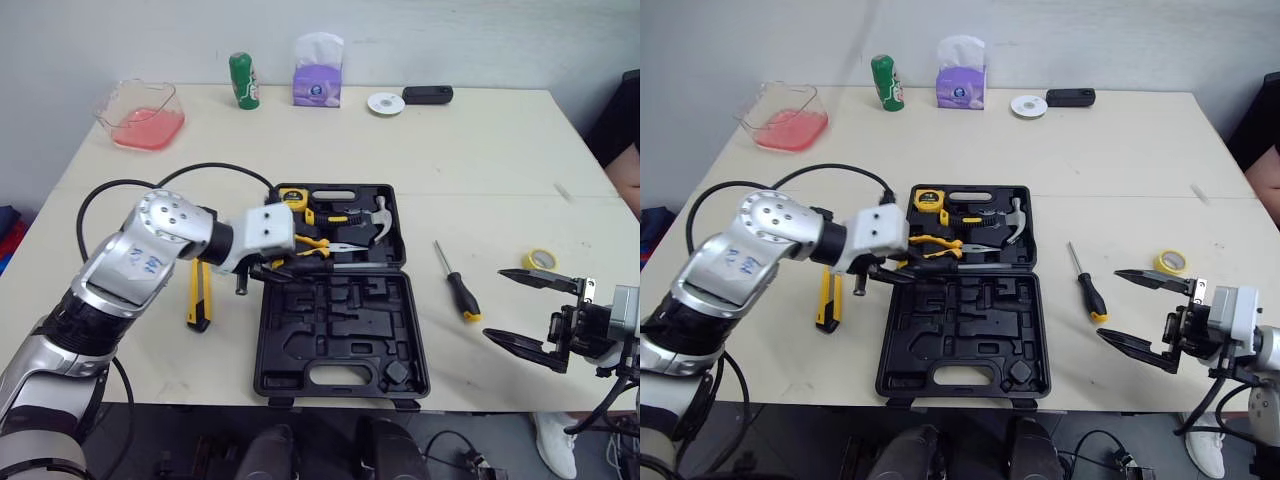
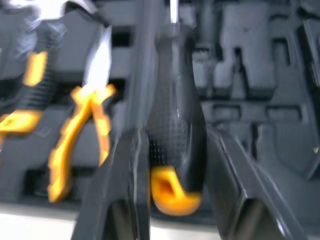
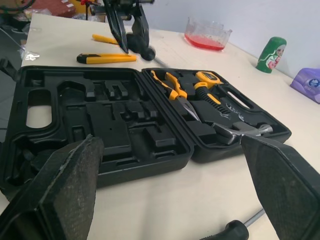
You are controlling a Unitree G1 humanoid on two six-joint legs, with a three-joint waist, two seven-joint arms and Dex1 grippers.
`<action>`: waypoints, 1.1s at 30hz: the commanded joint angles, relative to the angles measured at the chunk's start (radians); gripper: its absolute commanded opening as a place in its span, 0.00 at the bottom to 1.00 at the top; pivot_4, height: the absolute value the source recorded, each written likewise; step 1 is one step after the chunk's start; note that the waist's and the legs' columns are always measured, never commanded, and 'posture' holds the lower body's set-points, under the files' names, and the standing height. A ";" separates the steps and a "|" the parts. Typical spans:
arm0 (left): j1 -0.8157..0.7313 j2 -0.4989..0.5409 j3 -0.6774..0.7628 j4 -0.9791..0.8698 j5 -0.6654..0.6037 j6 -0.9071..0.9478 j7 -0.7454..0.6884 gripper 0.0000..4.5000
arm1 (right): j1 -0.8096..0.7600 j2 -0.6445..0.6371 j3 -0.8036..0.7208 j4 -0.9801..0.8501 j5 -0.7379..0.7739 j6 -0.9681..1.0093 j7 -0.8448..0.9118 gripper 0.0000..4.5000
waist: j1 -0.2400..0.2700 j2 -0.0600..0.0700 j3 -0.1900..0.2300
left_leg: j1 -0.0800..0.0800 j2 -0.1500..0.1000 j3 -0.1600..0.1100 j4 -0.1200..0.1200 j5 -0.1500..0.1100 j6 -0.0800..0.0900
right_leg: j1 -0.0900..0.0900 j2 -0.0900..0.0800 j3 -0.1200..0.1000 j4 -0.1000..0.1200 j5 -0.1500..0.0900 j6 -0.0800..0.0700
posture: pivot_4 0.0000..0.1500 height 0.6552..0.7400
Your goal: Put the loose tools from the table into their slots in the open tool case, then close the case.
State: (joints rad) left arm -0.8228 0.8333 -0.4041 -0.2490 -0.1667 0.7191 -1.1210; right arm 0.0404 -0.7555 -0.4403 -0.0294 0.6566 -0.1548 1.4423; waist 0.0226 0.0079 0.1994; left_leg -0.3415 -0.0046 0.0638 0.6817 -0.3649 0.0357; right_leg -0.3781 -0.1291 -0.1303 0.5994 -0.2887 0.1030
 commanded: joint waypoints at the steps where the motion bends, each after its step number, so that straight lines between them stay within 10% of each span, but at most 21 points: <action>1: -0.062 -0.033 -0.063 -0.023 0.060 0.041 0.004 0.24 | 0.018 -0.005 -0.025 -0.047 0.008 -0.005 -0.020 1.00 | 0.003 -0.001 0.001 | 0.000 0.000 -0.001 0.000 0.000 0.000 | 0.000 0.000 0.000 0.000 0.000 0.000 | 1.00 1.00; 33: -0.080 -0.116 -0.153 0.137 0.229 -0.011 -0.010 0.24 | 0.058 -0.005 -0.011 -0.136 0.003 0.010 -0.085 1.00 | 0.010 -0.001 0.001 | -0.002 -0.001 -0.003 0.003 0.001 0.002 | 0.001 -0.001 -0.002 0.001 0.000 0.000 | 1.00 1.00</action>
State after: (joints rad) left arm -0.8924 0.7200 -0.5614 -0.1126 0.0339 0.7230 -1.1386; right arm 0.0928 -0.7553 -0.4397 -0.1297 0.6485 -0.1468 1.3619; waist 0.0329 0.0065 0.2003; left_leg -0.3432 -0.0061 0.0603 0.6848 -0.3638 0.0374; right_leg -0.3767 -0.1298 -0.1318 0.6001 -0.2884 0.1035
